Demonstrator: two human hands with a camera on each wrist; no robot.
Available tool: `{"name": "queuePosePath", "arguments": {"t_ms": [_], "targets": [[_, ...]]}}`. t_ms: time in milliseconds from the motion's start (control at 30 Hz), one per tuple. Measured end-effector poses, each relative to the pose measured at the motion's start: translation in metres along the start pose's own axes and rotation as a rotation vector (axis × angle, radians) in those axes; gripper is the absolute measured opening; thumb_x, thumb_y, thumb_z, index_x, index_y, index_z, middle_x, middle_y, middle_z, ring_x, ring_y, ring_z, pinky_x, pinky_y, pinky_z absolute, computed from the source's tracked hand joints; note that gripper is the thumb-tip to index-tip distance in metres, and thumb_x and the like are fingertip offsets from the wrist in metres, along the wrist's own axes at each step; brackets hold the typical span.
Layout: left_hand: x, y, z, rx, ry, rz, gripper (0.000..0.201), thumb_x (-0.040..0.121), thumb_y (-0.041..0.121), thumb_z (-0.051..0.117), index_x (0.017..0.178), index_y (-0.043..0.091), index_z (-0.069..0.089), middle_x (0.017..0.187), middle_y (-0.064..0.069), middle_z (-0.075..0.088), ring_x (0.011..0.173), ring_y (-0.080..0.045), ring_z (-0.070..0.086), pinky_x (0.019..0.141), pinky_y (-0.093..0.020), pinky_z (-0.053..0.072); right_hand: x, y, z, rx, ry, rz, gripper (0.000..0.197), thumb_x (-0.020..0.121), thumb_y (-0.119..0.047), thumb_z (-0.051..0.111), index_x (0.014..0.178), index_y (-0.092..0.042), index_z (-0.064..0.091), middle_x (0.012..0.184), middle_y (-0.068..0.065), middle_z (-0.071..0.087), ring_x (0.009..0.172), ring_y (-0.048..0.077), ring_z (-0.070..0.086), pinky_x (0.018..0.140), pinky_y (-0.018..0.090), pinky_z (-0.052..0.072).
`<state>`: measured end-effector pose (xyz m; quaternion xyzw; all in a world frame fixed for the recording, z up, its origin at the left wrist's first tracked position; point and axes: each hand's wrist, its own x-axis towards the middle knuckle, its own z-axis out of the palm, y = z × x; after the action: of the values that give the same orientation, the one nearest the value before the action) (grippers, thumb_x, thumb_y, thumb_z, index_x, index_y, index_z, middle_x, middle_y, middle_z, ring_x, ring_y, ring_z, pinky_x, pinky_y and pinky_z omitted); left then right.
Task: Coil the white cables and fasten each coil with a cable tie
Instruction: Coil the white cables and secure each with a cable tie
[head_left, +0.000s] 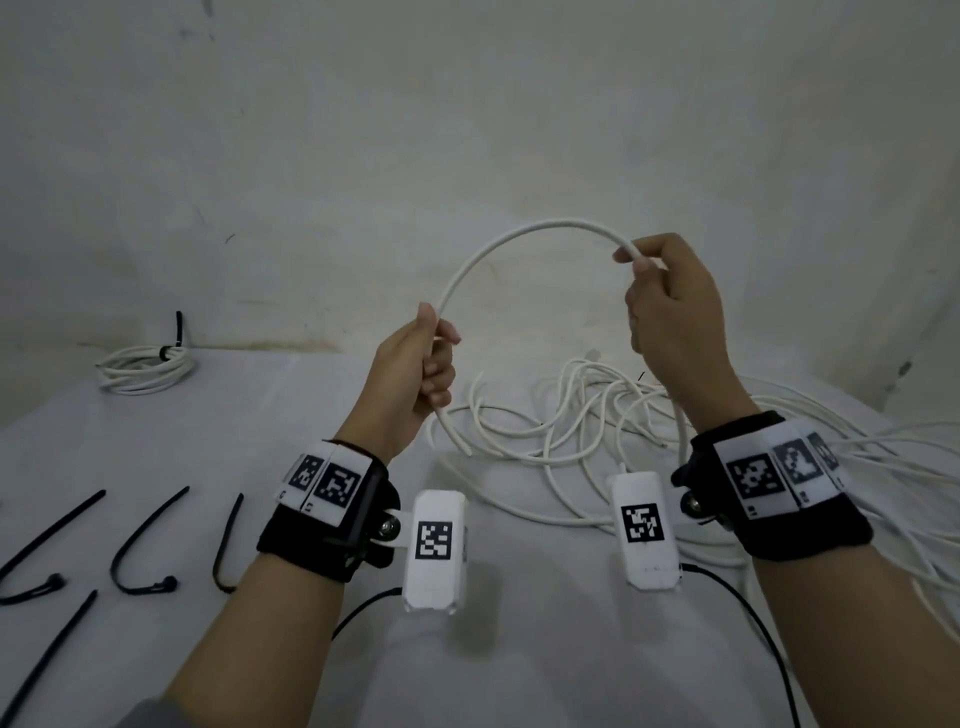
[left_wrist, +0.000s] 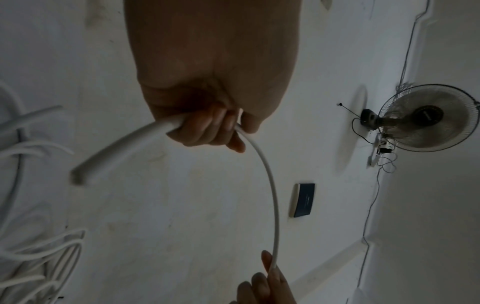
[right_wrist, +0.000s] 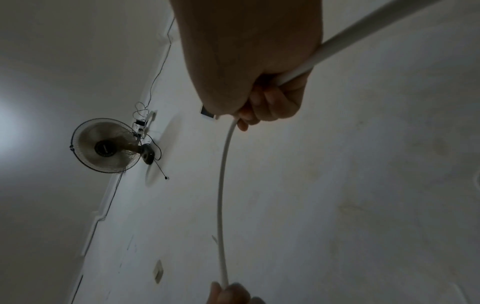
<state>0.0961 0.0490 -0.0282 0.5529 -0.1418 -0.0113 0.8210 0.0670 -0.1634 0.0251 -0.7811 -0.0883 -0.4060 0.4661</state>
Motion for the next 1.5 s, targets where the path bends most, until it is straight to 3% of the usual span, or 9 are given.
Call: {"name": "queuePosePath", "arguments": {"t_ms": [200, 300, 433, 500, 567, 767, 967, 1267, 1500], "targets": [[0.0, 0.013, -0.009, -0.254, 0.049, 0.034, 0.043, 0.103, 0.032, 0.028, 0.064, 0.016, 0.037, 0.043, 0.009, 0.026, 0.032, -0.002, 0.018, 0.031, -0.015, 0.014, -0.004, 0.005, 0.011, -0.219, -0.01, -0.098, 0.015, 0.098, -0.008, 0.042, 0.106, -0.009, 0.055, 0.068, 0.011, 0.055, 0.054, 0.012, 0.044, 0.05, 0.016, 0.034], [0.001, 0.028, -0.018, -0.383, 0.126, 0.167, 0.044, 0.104, 0.033, 0.024, 0.065, 0.017, 0.036, 0.043, 0.01, 0.025, 0.032, -0.002, 0.016, 0.03, -0.016, 0.014, -0.021, 0.011, 0.018, -0.362, -0.299, -0.147, 0.017, 0.097, -0.01, 0.046, 0.113, -0.013, 0.046, 0.067, 0.009, 0.054, 0.059, 0.023, 0.052, 0.058, 0.033, 0.039], [0.001, 0.036, -0.032, -0.444, 0.164, 0.262, 0.044, 0.104, 0.035, 0.02, 0.067, 0.018, 0.035, 0.045, 0.01, 0.027, 0.035, -0.003, 0.018, 0.033, -0.016, 0.018, -0.047, 0.012, 0.017, -0.634, -0.722, -0.216, 0.031, 0.096, -0.011, 0.048, 0.125, -0.021, 0.045, 0.089, -0.004, 0.055, 0.082, 0.021, 0.058, 0.071, 0.034, 0.042], [0.002, 0.034, -0.032, -0.433, 0.175, 0.264, 0.044, 0.104, 0.036, 0.02, 0.067, 0.018, 0.035, 0.046, 0.01, 0.027, 0.036, -0.003, 0.019, 0.034, -0.016, 0.019, -0.056, 0.008, 0.013, -0.612, -0.818, -0.293, 0.033, 0.095, -0.009, 0.049, 0.124, -0.024, 0.051, 0.108, -0.005, 0.058, 0.094, 0.019, 0.06, 0.078, 0.036, 0.047], [0.002, 0.029, -0.025, -0.414, 0.165, 0.251, 0.044, 0.104, 0.036, 0.02, 0.067, 0.017, 0.034, 0.046, 0.01, 0.027, 0.036, -0.003, 0.019, 0.034, -0.016, 0.018, -0.062, -0.002, 0.012, -0.612, -0.846, -0.403, 0.031, 0.094, -0.01, 0.051, 0.119, -0.026, 0.058, 0.105, -0.008, 0.055, 0.091, 0.018, 0.061, 0.072, 0.041, 0.05], [-0.003, 0.014, 0.005, -0.238, 0.01, 0.199, 0.042, 0.104, 0.033, 0.02, 0.068, 0.015, 0.032, 0.046, 0.009, 0.027, 0.036, -0.003, 0.018, 0.034, -0.016, 0.017, -0.054, -0.043, 0.014, -0.458, -0.79, -0.607, 0.023, 0.088, -0.015, 0.05, 0.099, -0.02, 0.07, 0.085, -0.004, 0.054, 0.069, 0.014, 0.054, 0.057, 0.033, 0.045], [-0.018, 0.01, 0.026, 0.111, -0.165, 0.151, 0.045, 0.104, 0.032, 0.023, 0.068, 0.011, 0.04, 0.046, 0.004, 0.034, 0.043, -0.011, 0.027, 0.04, -0.018, 0.028, -0.031, -0.054, 0.009, -0.286, -0.623, -0.502, 0.012, 0.086, -0.015, 0.06, 0.092, -0.015, 0.071, 0.077, -0.009, 0.052, 0.068, -0.004, 0.047, 0.066, 0.008, 0.035], [-0.022, 0.008, 0.029, 0.148, -0.212, 0.139, 0.049, 0.103, 0.032, 0.025, 0.068, 0.007, 0.048, 0.043, 0.002, 0.045, 0.041, -0.011, 0.037, 0.042, -0.019, 0.034, -0.032, -0.032, 0.021, -0.251, -0.303, -0.389, 0.044, 0.086, -0.026, 0.062, 0.127, -0.01, 0.058, 0.075, -0.011, 0.047, 0.071, -0.002, 0.046, 0.072, 0.003, 0.034], [-0.023, 0.013, 0.026, -0.041, -0.307, 0.143, 0.048, 0.089, 0.044, 0.033, 0.058, 0.015, 0.056, 0.041, 0.003, 0.032, 0.034, -0.005, 0.023, 0.034, -0.014, 0.024, -0.032, -0.028, 0.026, -0.205, -0.245, -0.286, 0.033, 0.089, -0.046, 0.053, 0.1, -0.021, 0.071, 0.064, -0.011, 0.045, 0.064, 0.001, 0.046, 0.061, 0.01, 0.033]]}}
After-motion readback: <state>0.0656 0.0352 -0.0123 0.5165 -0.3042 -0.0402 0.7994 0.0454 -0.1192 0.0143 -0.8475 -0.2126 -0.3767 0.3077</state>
